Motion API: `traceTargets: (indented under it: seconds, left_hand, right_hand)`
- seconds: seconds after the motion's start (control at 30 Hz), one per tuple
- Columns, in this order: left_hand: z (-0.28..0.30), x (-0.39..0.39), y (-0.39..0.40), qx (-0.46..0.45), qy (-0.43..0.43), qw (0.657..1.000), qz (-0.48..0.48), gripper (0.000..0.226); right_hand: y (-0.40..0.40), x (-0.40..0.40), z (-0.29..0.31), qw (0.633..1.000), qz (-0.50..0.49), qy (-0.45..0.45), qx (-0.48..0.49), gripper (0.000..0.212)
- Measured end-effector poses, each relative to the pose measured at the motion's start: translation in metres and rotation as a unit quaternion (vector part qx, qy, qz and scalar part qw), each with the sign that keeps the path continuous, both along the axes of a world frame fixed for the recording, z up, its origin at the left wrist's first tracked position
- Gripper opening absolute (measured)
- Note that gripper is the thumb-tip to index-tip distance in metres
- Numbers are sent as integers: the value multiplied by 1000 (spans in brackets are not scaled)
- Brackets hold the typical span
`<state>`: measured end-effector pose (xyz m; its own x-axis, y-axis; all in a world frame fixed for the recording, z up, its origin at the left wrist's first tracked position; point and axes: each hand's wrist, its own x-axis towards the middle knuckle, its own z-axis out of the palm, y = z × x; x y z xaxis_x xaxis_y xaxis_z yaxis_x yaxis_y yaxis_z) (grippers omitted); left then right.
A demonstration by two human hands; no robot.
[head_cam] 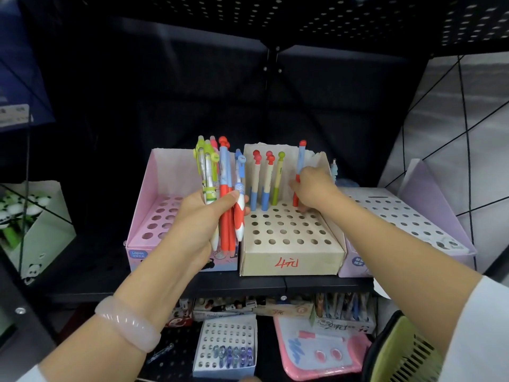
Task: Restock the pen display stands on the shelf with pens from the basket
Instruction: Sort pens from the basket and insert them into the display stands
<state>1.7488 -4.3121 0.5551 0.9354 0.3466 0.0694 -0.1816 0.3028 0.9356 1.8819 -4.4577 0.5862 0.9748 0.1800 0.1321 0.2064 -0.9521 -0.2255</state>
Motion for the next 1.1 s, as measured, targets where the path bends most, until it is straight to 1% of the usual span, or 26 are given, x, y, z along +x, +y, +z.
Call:
traceTargets:
  seconds: [0.07,0.1,0.17,0.2,0.23,0.3,0.37,0.43,0.47,0.5,0.57,0.6,0.67,0.77,0.83,0.9,0.97,1.03,1.07,1.1]
  left_hand:
    - [0,-1,0,1,0,1000,-1,12]
    - [0,-1,0,0,-1,1000,-2,12]
    - [0,-1,0,-4,0,1000,-3,11]
    - [0,-1,0,-3,0,1000,-3,11]
    - [0,-1,0,-1,-1,1000,-3,11]
    - [0,-1,-1,2,-2,1000,-1,11]
    - [0,-1,-1,4,-3,1000,-1,13]
    - [0,-2,-1,6,-7,1000,-2,11]
    - [0,-3,-1,9,-10,1000,-3,10]
    - [-1,-3,-1,13,-12,1000,-5,9]
    - [0,-3,-3,21,-15,1000,-9,7]
    - [0,-3,-4,24,-16,1000,-12,7]
    - [1,-2,-7,33,-14,999,-13,8]
    - [1,-2,-9,41,-8,999,-14,8]
    - [1,-2,-9,43,-7,999,-12,8]
    - [2,-3,-9,44,-8,999,-2,7]
    - [3,-4,-8,32,-14,999,18,6]
    - [6,-7,-2,42,-16,998,47,7]
    - [8,-9,3,54,-17,997,59,7]
    - [11,-10,9,65,-19,995,68,6]
  right_hand:
    - [0,-1,1,1000,7,13,5,34]
    - [0,-1,2,999,14,-8,34,31]
    - [-3,-3,5,989,16,-91,113,38]
    - [-5,-4,7,980,18,-127,152,38]
    - [-6,-6,9,971,24,-152,185,34]
    - [-9,-8,11,958,28,-170,228,25]
    - [-11,-12,12,950,31,-184,252,24]
    - [-9,-22,14,935,56,-192,293,21]
    - [-6,-29,15,926,85,-169,325,16]
    - [-3,-37,15,917,124,-118,360,14]
    - [5,-53,13,887,198,20,416,21]
    - [9,-60,12,876,222,73,423,22]
    - [13,-67,9,859,248,136,427,22]
    - [16,-70,8,827,242,195,469,20]
    - [16,-70,7,826,236,196,473,20]
    - [15,-69,8,824,238,167,487,21]
    - [9,-66,14,798,226,139,541,21]
    - [3,-64,22,775,215,115,582,18]
    - [2,-63,25,775,214,102,586,16]
    - [2,-62,28,782,215,86,579,15]
